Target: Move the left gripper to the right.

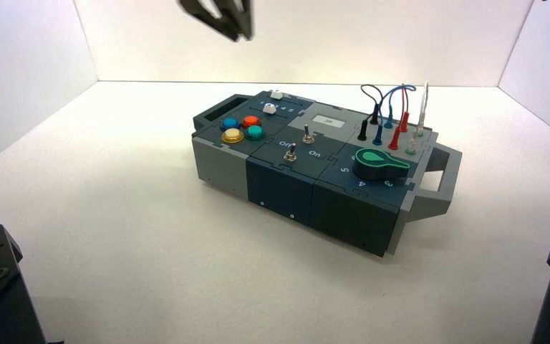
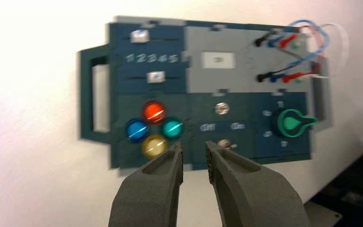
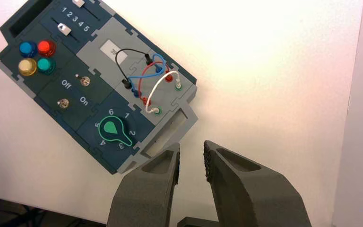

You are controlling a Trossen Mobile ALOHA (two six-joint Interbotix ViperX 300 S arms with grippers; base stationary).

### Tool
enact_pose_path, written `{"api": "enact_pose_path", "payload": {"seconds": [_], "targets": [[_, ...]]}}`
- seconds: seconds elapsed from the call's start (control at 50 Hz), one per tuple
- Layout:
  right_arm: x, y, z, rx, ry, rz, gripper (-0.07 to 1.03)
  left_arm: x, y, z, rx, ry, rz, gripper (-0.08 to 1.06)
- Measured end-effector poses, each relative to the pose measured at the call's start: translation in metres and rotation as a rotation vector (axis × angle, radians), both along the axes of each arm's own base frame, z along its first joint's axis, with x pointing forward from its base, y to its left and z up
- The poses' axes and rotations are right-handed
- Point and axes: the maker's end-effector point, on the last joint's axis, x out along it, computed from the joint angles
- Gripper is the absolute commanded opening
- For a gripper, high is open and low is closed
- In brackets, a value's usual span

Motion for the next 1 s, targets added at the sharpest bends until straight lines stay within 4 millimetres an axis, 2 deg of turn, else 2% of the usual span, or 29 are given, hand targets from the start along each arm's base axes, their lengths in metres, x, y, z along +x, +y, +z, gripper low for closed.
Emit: {"api": "enact_pose_path", "payload": {"seconds": [0.3,0.56,0.84,1.0], "targets": [[-0.002,-0.001,-0.002,-0.005,0.013,-0.003,0.3,0.004,-0.047,-0.004,-0.021,0.028,-0.062,0.29],[-0.002,-0.001,-0.003,-0.004,0.008,0.001,0.3,0.001,-0.098,-0.003,-0.054,0.042,-0.132,0.29],[0.0,0.0,-0.002,0.002,-0.003,0.0,0.3,-0.009,-0.121,0.004,-0.086,0.041,-0.156,0.29],[0.0,0.0,-0.002,0.007,-0.014,0.0,0.3,-0.018,-0.132,0.002,-0.084,0.04,-0.188,0.29]]}}
